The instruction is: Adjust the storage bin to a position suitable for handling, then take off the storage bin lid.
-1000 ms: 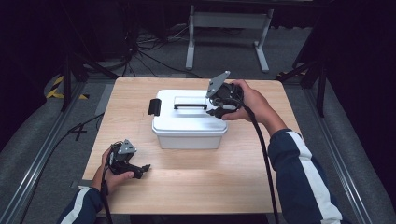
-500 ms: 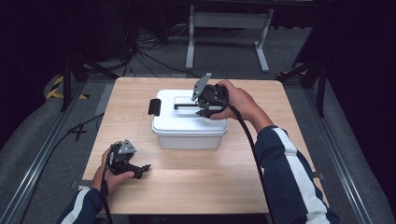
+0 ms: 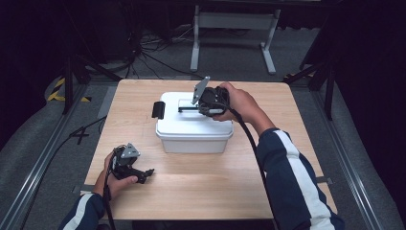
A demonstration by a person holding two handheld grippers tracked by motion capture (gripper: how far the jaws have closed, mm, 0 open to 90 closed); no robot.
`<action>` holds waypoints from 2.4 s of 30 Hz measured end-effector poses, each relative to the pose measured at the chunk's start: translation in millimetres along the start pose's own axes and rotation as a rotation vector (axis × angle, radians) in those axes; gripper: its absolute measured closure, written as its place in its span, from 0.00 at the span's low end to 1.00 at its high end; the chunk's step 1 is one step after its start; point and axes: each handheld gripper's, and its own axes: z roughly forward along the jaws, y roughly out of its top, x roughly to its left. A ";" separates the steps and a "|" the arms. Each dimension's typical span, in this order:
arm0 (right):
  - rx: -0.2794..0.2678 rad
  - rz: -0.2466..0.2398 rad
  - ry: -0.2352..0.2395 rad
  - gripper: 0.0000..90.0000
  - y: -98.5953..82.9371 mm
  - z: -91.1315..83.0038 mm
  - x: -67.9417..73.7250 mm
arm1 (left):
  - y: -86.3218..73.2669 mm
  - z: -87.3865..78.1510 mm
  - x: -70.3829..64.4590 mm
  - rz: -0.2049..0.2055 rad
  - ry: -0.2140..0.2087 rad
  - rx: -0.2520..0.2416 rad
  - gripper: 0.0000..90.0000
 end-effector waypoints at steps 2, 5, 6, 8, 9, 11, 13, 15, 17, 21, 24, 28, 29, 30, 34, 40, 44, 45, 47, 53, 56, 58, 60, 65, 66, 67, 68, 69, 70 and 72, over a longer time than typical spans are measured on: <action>0.009 -0.009 -0.014 0.91 1.3 3.3 0.6 | 0.0 0.0 0.1 0.001 -0.001 0.000 0.00; -0.005 -0.010 -0.018 0.92 1.5 5.3 0.0 | -0.2 0.4 -0.1 -0.001 0.001 -0.005 0.00; -0.005 -0.010 -0.018 0.92 1.5 5.3 0.0 | -0.2 0.4 -0.1 -0.001 0.001 -0.005 0.00; -0.013 -0.002 -0.011 0.92 0.5 5.2 -1.5 | 0.1 0.3 0.5 0.005 0.002 -0.003 0.00; -0.017 0.000 -0.010 0.92 0.3 5.6 -1.4 | 0.0 0.4 0.3 0.004 0.004 -0.006 0.00; -0.026 -0.014 -0.010 0.92 0.1 5.7 -2.4 | 0.2 0.1 0.5 0.005 0.001 -0.002 0.00; -0.024 -0.025 -0.015 0.93 0.6 5.6 -2.2 | 0.0 0.5 0.3 0.004 0.004 -0.008 0.00; -0.026 -0.037 -0.014 0.94 1.3 5.3 -2.0 | 0.2 0.2 0.5 0.006 0.001 -0.002 0.00; -0.027 -0.039 -0.015 0.94 1.3 4.8 -2.6 | 0.1 0.5 0.3 0.005 0.003 -0.006 0.00; -0.039 -0.049 -0.010 0.94 0.5 1.4 -5.3 | 0.2 0.2 0.6 0.006 0.000 -0.002 0.00; -0.057 -0.072 -0.014 0.94 0.2 -0.6 -8.1 | 0.3 0.3 0.8 0.008 -0.001 -0.002 0.00; -0.068 -0.067 -0.007 0.94 -1.6 -5.4 -9.6 | 0.6 0.4 1.3 0.014 -0.002 -0.001 0.00; -0.065 -0.060 -0.009 0.94 -2.0 -7.0 -9.3 | 0.8 0.4 1.6 0.019 -0.003 -0.001 0.00; -0.067 -0.063 -0.013 0.94 -2.5 -8.7 -9.9 | 0.7 0.4 1.5 0.017 -0.003 -0.001 0.00; -0.095 -0.079 -0.028 0.94 -4.2 -14.3 -13.1 | 0.8 0.3 1.5 0.017 -0.003 -0.001 0.00; -0.112 -0.082 -0.039 0.94 -6.1 -23.8 -12.0 | 0.7 0.4 1.2 0.013 -0.003 -0.001 0.00; -0.117 -0.074 -0.050 0.94 -9.0 -32.6 -10.1 | 0.6 0.3 1.2 0.014 -0.003 -0.001 0.00; -0.119 -0.074 -0.052 0.94 -10.0 -35.1 -9.8 | 0.6 0.2 1.2 0.014 -0.002 -0.001 0.00; -0.123 -0.075 -0.057 0.94 -12.3 -40.1 -9.7 | 0.4 0.2 0.9 0.011 -0.003 -0.002 0.00; -0.123 -0.056 -0.079 0.94 -24.4 -53.1 -8.2 | 0.4 0.2 1.0 0.011 -0.004 -0.002 0.00; -0.131 -0.028 -0.096 0.94 -33.4 -61.0 -5.4 | 0.6 0.2 1.4 0.015 -0.004 -0.001 0.00; -0.130 -0.029 -0.094 0.94 -36.0 -63.3 -4.2 | 0.6 0.2 1.5 0.015 -0.005 -0.001 0.00; -0.127 -0.036 -0.102 0.94 -43.7 -69.3 -2.0 | 0.6 0.2 1.5 0.016 -0.005 -0.001 0.00; -0.131 -0.001 -0.115 0.94 -63.4 -83.1 0.3 | -0.1 -0.7 0.7 0.011 -0.007 0.003 0.00; -0.131 0.003 -0.120 0.94 -67.4 -85.7 0.5 | -0.1 -0.7 0.8 0.011 -0.007 0.004 0.00; -0.132 0.006 -0.121 0.94 -71.5 -88.2 0.5 | -0.1 -0.7 0.8 0.011 -0.007 0.003 0.00; -0.134 0.020 -0.124 0.94 -76.9 -91.3 0.6 | 0.0 -0.7 0.9 0.011 -0.007 0.004 0.00; -0.137 0.022 -0.128 0.94 -82.2 -94.2 -0.3 | 0.0 -0.6 0.9 0.010 -0.008 0.003 0.00; -0.140 0.035 -0.134 0.94 -86.7 -96.2 -0.4 | -0.1 -0.5 0.8 0.008 -0.008 0.003 0.00; -0.141 0.048 -0.137 0.94 -94.2 -99.5 -1.6 | 0.0 -0.5 0.9 0.008 -0.009 0.003 0.00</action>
